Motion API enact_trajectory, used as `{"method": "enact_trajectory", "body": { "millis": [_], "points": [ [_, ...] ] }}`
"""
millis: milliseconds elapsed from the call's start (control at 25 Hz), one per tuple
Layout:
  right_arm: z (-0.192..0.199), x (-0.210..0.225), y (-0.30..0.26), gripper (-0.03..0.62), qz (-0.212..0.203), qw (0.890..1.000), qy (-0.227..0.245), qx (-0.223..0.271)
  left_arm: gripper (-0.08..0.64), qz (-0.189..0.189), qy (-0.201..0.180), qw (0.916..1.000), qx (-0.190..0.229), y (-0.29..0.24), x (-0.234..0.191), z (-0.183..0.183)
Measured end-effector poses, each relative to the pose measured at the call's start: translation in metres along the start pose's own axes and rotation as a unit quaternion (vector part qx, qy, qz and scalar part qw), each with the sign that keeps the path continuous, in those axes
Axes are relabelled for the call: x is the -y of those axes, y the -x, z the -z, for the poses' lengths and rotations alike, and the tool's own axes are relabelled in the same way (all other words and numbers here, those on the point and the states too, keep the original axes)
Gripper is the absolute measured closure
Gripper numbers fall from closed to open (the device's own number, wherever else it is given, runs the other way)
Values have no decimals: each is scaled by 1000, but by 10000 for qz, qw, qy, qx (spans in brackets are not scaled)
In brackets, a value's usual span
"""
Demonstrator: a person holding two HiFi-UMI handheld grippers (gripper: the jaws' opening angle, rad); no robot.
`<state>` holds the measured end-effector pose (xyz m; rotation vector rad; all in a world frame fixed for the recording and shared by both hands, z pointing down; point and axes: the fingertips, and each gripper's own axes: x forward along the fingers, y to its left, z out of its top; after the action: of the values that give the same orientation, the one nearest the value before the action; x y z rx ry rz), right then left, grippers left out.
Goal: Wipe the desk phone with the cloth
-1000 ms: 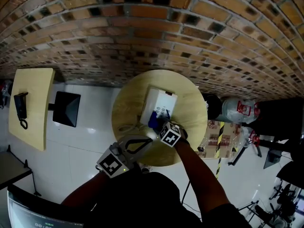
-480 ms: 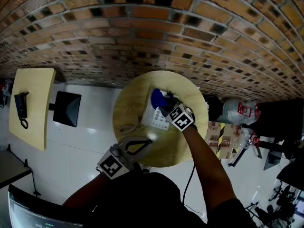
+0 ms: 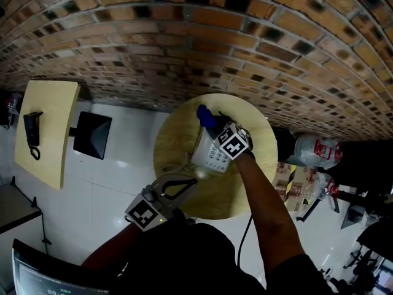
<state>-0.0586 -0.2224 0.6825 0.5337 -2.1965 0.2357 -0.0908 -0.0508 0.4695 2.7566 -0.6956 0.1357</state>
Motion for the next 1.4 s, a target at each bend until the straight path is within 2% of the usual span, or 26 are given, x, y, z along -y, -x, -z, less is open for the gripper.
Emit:
{"method": "enact_trajectory", "body": {
  "millis": [360, 600, 760, 840, 1000, 1160, 1280, 1400],
  "points": [
    [12, -92, 9, 497, -469, 9986, -136, 205, 558, 25, -43, 10000, 1, -7, -6, -4],
    [39, -163, -2, 497, -948, 9945, -425, 131, 558, 119, -99, 9999, -42, -11, 1, -4],
    [62, -193, -12, 497, -1215, 9912, -516, -120, 558, 156, -65, 9997, -166, -11, 7, 1],
    [69, -196, -8, 497, -1221, 9900, -696, -72, 558, 194, -66, 9995, -219, -11, 12, 4],
    [75, -174, 20, 497, -899, 9887, -1150, 340, 558, 361, -223, 9989, -174, -18, 21, 4],
    [106, -124, 69, 497, -227, 9859, -1586, 489, 558, 529, -157, 9983, -171, -29, 35, 3],
    [153, -80, 105, 497, 358, 9806, -1898, 330, 558, 666, -170, 9975, -151, -37, 47, 2],
    [213, -49, 119, 497, 740, 9724, -2207, -140, 558, 767, -162, 9966, -245, -41, 55, 7]
  ]
}}
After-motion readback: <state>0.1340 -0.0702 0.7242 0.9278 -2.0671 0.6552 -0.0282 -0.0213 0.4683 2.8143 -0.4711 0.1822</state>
